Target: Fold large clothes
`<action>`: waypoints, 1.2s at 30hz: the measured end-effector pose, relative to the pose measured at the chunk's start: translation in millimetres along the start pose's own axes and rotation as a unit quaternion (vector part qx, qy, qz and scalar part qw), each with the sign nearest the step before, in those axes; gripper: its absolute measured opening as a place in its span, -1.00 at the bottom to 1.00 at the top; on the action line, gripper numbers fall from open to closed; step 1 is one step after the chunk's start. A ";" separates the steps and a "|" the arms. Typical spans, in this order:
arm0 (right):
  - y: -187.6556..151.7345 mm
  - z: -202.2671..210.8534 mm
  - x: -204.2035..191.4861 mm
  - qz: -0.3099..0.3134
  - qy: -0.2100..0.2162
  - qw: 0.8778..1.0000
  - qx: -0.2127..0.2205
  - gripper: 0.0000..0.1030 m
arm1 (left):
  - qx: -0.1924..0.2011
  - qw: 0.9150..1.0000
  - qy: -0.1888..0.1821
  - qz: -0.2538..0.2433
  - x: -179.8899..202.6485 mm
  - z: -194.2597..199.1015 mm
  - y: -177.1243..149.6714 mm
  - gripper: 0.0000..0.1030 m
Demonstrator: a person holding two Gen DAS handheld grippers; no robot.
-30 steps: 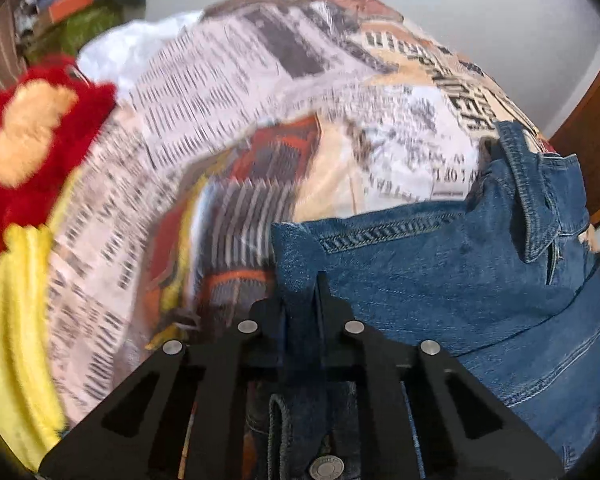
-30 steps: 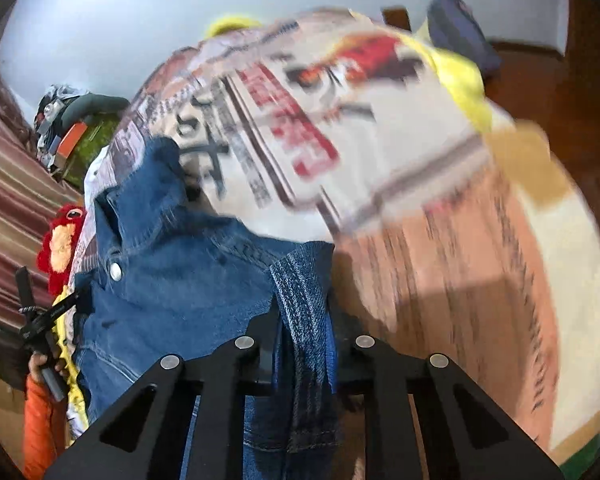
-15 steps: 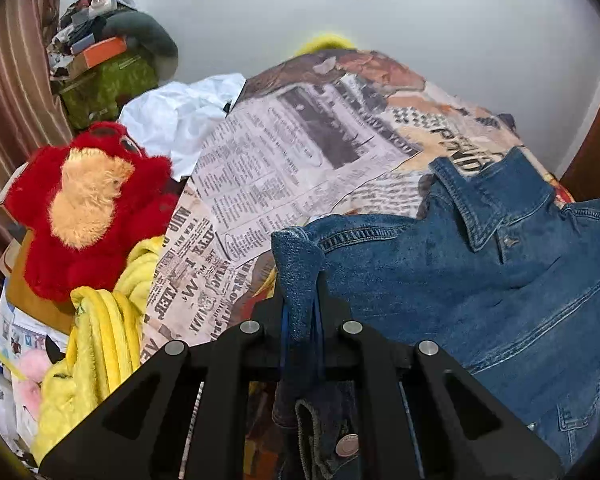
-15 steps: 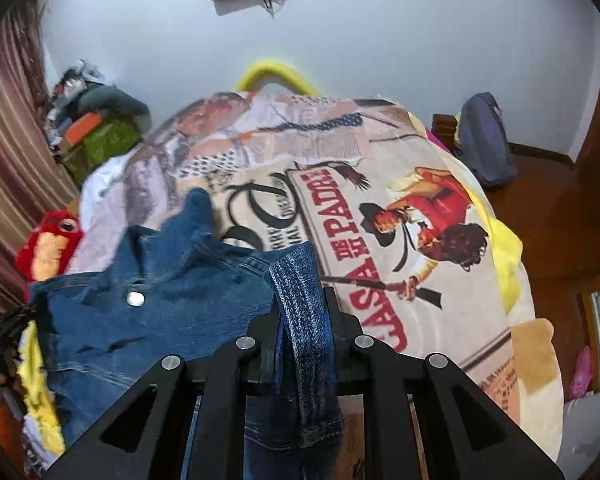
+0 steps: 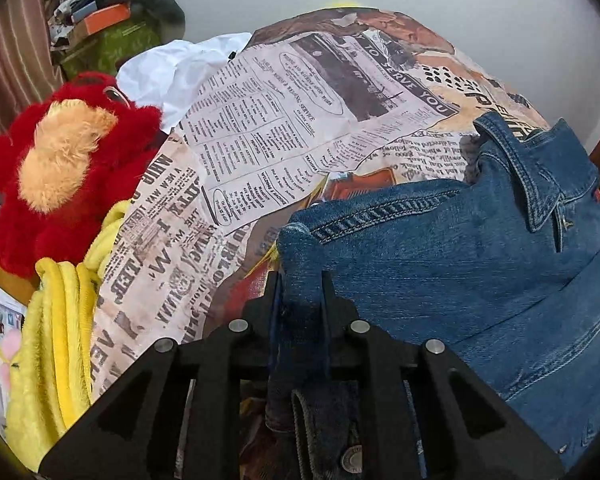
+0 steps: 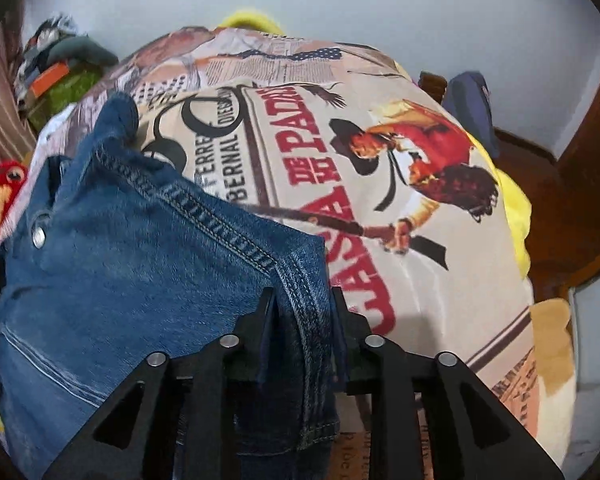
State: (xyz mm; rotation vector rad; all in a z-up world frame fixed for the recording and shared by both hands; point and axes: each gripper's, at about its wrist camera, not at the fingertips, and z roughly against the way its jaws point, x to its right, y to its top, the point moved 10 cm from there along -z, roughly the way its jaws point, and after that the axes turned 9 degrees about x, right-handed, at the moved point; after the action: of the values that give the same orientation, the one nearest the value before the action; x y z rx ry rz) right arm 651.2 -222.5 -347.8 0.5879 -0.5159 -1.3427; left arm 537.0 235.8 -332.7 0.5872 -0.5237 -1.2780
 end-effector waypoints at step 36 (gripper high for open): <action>-63.5 320.8 -59.7 -0.015 0.078 0.989 0.128 0.84 | 0.158 0.980 -0.069 -0.095 60.0 311.0 -45.5 0.76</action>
State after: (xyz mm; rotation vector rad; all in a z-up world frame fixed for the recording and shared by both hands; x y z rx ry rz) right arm 385.1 -202.4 -149.5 0.9074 -0.5564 -1.2554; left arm 312.2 133.5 -129.2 0.8332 -0.8094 -1.4349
